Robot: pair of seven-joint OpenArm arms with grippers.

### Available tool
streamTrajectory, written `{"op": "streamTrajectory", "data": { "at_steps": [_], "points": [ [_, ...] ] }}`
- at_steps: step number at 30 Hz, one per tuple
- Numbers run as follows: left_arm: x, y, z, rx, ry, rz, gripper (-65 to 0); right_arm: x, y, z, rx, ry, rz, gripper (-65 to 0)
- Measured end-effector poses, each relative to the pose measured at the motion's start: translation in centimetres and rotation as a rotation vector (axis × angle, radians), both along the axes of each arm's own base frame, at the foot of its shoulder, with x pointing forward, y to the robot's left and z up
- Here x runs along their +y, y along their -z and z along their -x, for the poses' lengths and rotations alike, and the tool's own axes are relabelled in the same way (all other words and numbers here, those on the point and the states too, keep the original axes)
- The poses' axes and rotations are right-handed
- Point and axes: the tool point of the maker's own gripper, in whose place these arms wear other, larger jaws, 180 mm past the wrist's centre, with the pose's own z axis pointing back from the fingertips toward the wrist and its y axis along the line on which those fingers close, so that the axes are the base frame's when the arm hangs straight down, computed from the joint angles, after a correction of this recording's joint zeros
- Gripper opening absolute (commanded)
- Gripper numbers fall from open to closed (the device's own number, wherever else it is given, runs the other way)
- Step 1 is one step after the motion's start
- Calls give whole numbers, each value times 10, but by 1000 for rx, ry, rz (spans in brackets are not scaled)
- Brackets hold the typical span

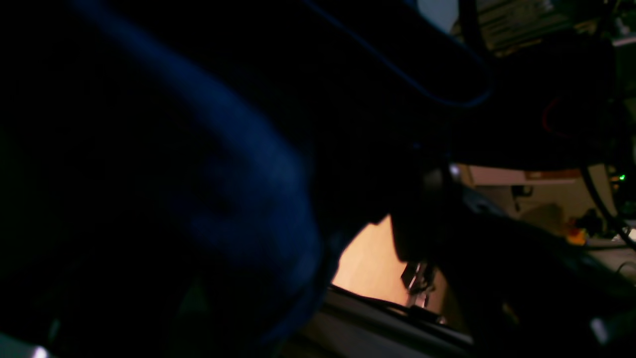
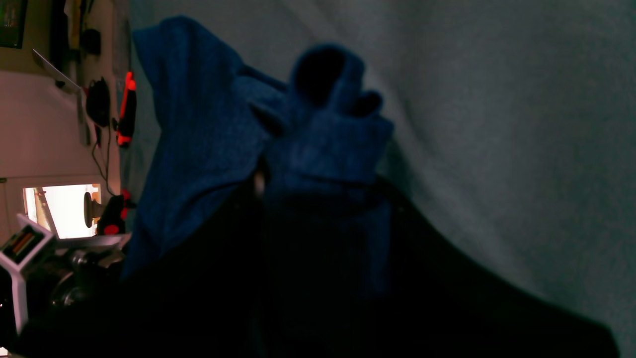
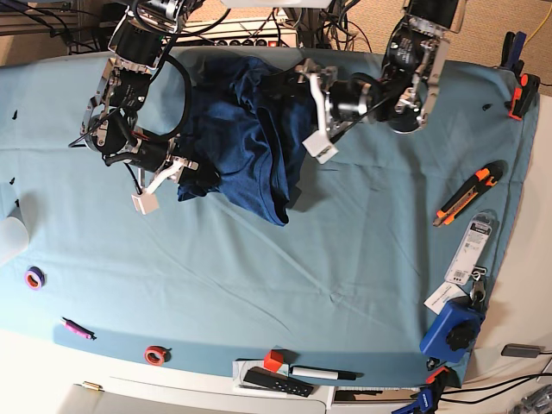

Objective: Layout the t-shirt on the table in an organized manner, then fold the t-shirt properly
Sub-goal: 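Move the left gripper toward the folded shirt bundle, then grasp the bundle edge with the left gripper and push it toward the right gripper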

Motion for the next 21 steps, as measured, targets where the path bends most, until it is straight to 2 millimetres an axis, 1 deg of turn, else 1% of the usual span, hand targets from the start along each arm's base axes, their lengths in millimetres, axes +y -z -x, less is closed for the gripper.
{"op": "streamTrajectory", "data": {
  "at_steps": [8, 9, 10, 11, 13, 14, 18, 21],
  "points": [
    [1, 3, -4, -13, -10, -27, -205, 0, 0, 0, 0, 0, 0, -591],
    [1, 2, -4, -14, -11, -27, -222, 0, 0, 0, 0, 0, 0, -591],
    [1, 2, -4, -15, -11, -27, -270, 0, 0, 0, -1, 0, 0, -606],
    [2, 4, -5, -22, -12, -40, -347, 1, -1, 0, -19, -18, 8, -643],
    [6, 10, -5, -28, -6, -77, -556, 0, -3, 0, -38, -25, 8, -650],
    [7, 12, -4, -24, -4, -83, -650, 0, -4, 0, -43, -24, 3, -650],
    [6, 10, -6, -35, -6, -73, -650, -3, -8, 0, -60, -14, -21, -650],
    [6, 9, -10, -48, -17, -68, -650, -12, -9, 1, -64, 9, -22, -650]
  ]
}}
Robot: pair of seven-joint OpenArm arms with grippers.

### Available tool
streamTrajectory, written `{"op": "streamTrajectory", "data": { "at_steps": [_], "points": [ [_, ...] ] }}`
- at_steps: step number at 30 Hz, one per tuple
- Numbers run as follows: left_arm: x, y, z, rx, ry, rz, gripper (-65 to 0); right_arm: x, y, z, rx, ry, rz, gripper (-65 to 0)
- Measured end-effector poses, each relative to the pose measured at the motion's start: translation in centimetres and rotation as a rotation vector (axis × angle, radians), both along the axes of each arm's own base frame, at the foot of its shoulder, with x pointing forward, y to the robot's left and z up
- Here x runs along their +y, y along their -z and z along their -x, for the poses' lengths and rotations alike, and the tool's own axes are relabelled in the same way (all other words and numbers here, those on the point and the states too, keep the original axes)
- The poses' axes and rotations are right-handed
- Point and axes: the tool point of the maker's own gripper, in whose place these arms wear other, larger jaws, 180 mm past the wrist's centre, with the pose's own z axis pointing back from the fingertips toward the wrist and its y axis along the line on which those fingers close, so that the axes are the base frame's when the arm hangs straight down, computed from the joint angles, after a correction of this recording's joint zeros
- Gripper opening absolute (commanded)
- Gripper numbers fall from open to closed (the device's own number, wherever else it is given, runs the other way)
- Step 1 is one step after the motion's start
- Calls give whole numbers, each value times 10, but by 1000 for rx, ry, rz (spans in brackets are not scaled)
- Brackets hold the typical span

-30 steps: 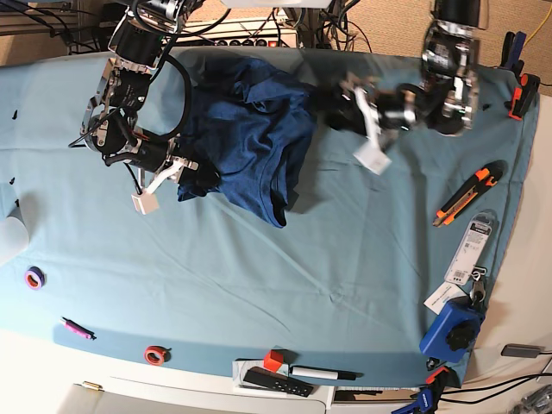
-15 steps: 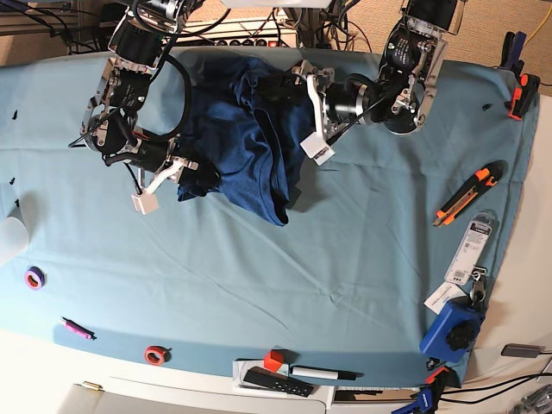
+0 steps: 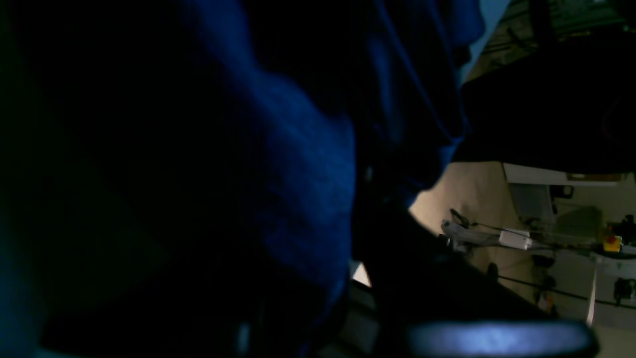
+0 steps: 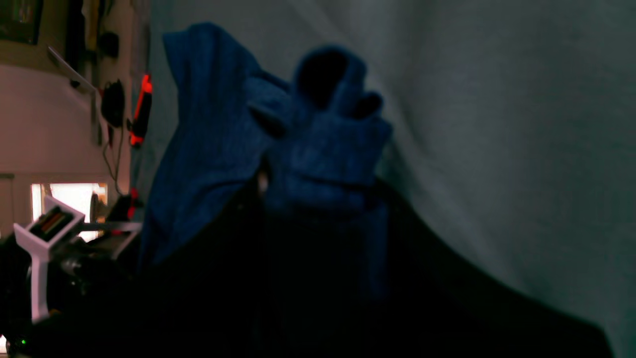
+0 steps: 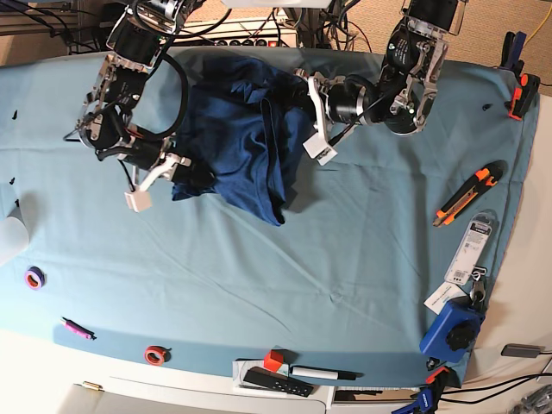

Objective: Layout the t-shirt on the table in an organized manner, then fold the t-shirt properly
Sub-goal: 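Grasp the bundle edge with the left gripper and push it toward the right gripper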

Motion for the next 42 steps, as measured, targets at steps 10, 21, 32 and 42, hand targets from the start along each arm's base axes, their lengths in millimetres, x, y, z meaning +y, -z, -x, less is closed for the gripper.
{"op": "streamTrajectory", "data": {
  "at_steps": [10, 21, 32, 42],
  "points": [
    [-39, -16, -47, -138, 21, -61, -650, -51, -11, 28, -41, 148, 83, -650],
    [-150, -10, -47, -163, 257, -72, -650, -127, -3, 78, 7, 393, 139, -650],
    [-177, -4, -56, -290, 339, -100, -650, -199, -23, 112, -21, 608, 197, -650],
    [-182, -7, -64, -337, 292, -76, -650, -203, -17, 144, -11, 715, 148, -650]
  ]
}}
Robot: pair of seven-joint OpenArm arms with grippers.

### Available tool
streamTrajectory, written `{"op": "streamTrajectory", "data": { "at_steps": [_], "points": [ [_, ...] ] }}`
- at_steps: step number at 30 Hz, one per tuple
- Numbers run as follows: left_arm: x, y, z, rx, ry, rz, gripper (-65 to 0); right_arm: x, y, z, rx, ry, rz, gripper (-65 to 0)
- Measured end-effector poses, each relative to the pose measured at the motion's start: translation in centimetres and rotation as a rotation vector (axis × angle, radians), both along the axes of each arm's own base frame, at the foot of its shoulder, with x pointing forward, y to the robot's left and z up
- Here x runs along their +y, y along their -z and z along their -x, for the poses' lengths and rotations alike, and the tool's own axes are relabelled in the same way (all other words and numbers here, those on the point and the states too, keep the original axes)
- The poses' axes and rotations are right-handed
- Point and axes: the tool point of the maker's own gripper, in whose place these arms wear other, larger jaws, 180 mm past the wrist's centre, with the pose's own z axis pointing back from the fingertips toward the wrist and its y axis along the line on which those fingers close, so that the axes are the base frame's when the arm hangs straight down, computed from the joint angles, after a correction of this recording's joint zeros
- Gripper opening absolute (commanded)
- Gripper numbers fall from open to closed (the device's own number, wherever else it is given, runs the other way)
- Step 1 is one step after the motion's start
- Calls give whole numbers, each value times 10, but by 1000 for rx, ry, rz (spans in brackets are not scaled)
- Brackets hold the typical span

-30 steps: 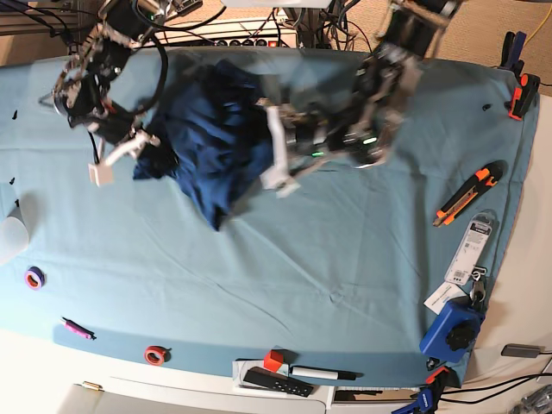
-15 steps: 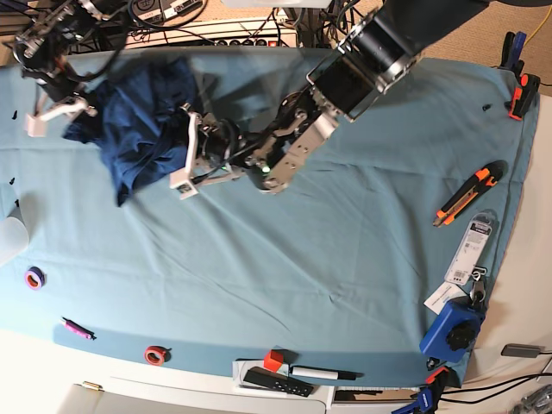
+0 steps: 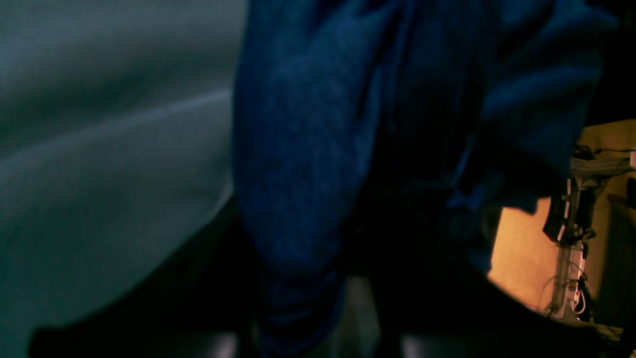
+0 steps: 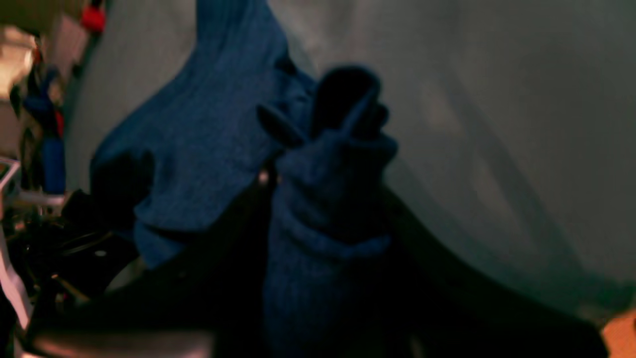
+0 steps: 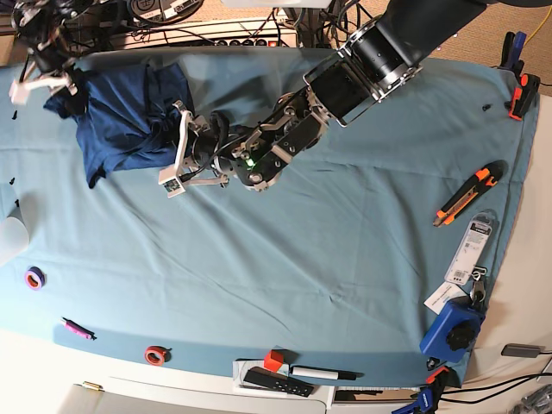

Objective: Layout the t-shirt on the table in an organized manner, then fold the t-shirt properly
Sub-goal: 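Grasp the bundle edge with the left gripper and push it toward the right gripper, then release the bundle and reposition the left gripper along its edge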

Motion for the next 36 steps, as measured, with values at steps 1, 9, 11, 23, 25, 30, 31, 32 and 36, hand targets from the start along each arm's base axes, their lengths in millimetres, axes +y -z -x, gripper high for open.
{"op": "streamTrajectory", "data": {
  "at_steps": [1, 9, 11, 23, 25, 30, 31, 32, 36],
  "points": [
    [0, 0, -1, -3, -2, 4, -650, 4, 3, 2, 0, 11, -15, -650],
    [0, -6, -18, -94, -10, -3, -650, 15, 0, -5, -69, 20, -61, -650],
    [2, -10, -27, -128, -11, -16, -650, 16, -3, -11, -86, 18, -63, -650],
    [-2, -23, -43, -182, -40, 29, -602, 15, -12, -30, -135, 18, -58, -650],
    [-3, -23, -43, -183, -42, 31, -423, 16, -11, -30, -132, 14, -57, -650],
    [-2, -24, -47, -192, -56, 27, -240, 16, -3, -24, -78, -8, -23, -447],
    [-1, -24, -47, -192, -56, 24, -240, 15, -3, -25, -79, -7, -22, -386],
    [-1, -23, -46, -189, -53, 17, -240, 14, -4, -25, -81, -7, -19, -357],
    [0, -22, -46, -189, -52, 15, -240, 3, -12, -26, -85, -8, 13, -356]
  ]
}}
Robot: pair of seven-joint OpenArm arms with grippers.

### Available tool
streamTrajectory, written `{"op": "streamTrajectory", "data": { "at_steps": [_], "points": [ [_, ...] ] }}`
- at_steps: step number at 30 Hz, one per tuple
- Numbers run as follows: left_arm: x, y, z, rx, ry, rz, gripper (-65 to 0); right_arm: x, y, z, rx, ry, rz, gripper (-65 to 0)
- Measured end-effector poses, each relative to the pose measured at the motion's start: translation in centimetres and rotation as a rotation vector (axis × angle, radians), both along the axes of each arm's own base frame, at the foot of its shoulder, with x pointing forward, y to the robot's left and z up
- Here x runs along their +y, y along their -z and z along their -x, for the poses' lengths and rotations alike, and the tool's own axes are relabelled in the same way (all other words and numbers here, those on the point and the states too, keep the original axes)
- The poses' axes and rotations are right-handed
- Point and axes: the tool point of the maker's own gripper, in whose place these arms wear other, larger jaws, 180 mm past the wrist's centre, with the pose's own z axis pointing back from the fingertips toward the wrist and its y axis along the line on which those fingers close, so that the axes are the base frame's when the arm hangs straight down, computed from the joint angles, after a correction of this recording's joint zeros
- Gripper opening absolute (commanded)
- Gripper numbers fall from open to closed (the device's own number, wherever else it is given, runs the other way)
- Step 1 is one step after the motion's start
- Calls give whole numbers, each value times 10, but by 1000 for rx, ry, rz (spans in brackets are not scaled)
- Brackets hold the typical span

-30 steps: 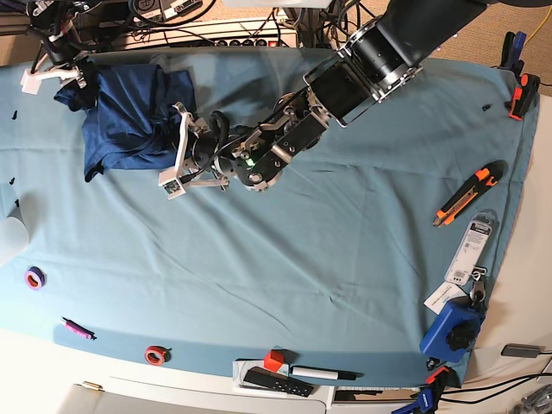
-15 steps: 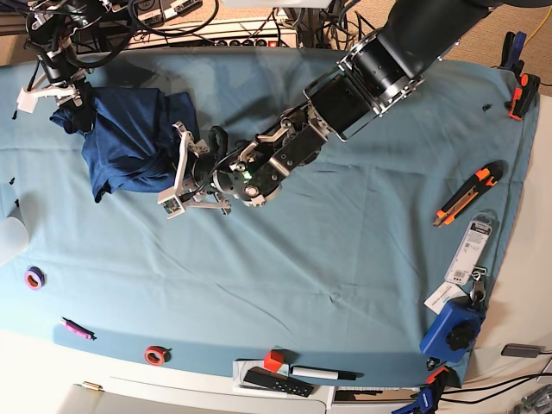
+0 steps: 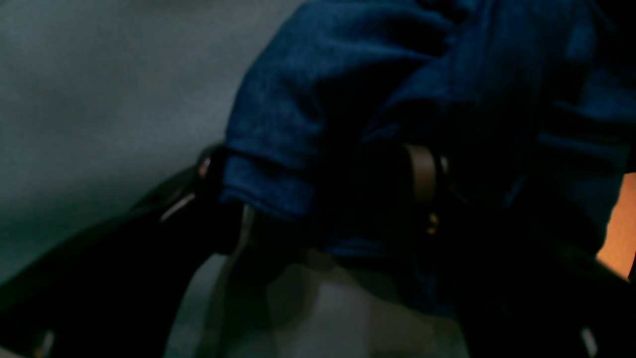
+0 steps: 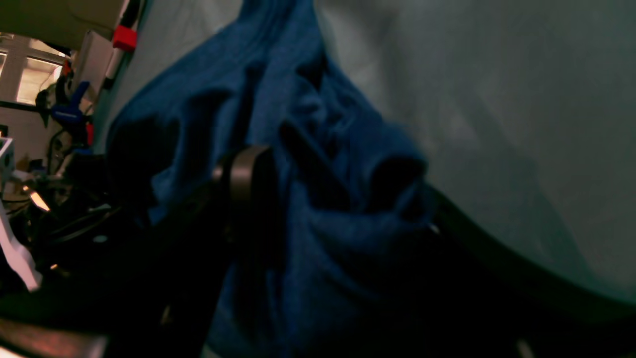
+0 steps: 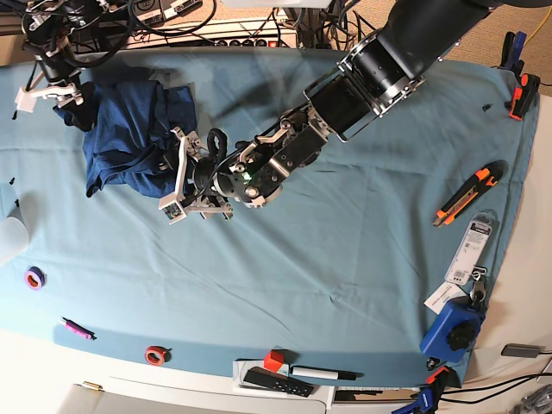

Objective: Layout the t-shirt on the table in an organized manner, then fold the t-shirt properly
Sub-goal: 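Release the bundle and reposition the left gripper along its edge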

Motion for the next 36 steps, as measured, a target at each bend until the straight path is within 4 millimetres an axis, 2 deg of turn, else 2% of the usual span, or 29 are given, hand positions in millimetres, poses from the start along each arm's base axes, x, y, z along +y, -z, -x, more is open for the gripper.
{"op": "streamTrajectory", "data": {
  "at_steps": [4, 9, 17, 19, 22, 26, 28, 29, 30, 31, 32, 34, 36],
  "points": [
    [3, 1, -3, -29, 8, -28, -240, -16, -12, -2, -3, -4, 50, -356],
    [9, -3, -20, -120, 15, -86, -240, -30, -23, -3, -7, -9, 94, -356],
    [18, -11, -42, -199, 21, -174, -241, -32, -25, -4, -11, -10, 99, -356],
    [20, -16, -51, -210, -9, -181, -282, -32, -25, -3, -10, -10, 99, -356],
    [23, -30, -65, -247, -44, -192, -399, -34, -27, -4, -9, -12, 108, -356],
    [23, -45, -74, -277, -34, -209, -497, -53, -44, -5, -10, -18, 171, -365],
    [25, -49, -79, -287, -36, -223, -558, -60, -52, -7, -11, -23, 199, -411],
    [26, -50, -81, -287, -40, -229, -601, -63, -54, -7, -12, -25, 208, -463],
    [28, -51, -82, -277, -45, -229, -650, -64, -56, -7, -10, -28, 214, -541],
    [30, -50, -82, -258, -52, -230, -650, -65, -56, -7, -5, -33, 216, -628],
    [32, -48, -81, -227, -59, -231, -650, -63, -59, -8, -18, -41, 209, -650],
    [28, -51, -72, -144, -32, -176, -650, -56, -71, -14, -100, -58, 181, -650],
    [19, -60, -50, -26, 68, -76, -650, -44, -97, -23, -264, -102, 161, -650]
  ]
}}
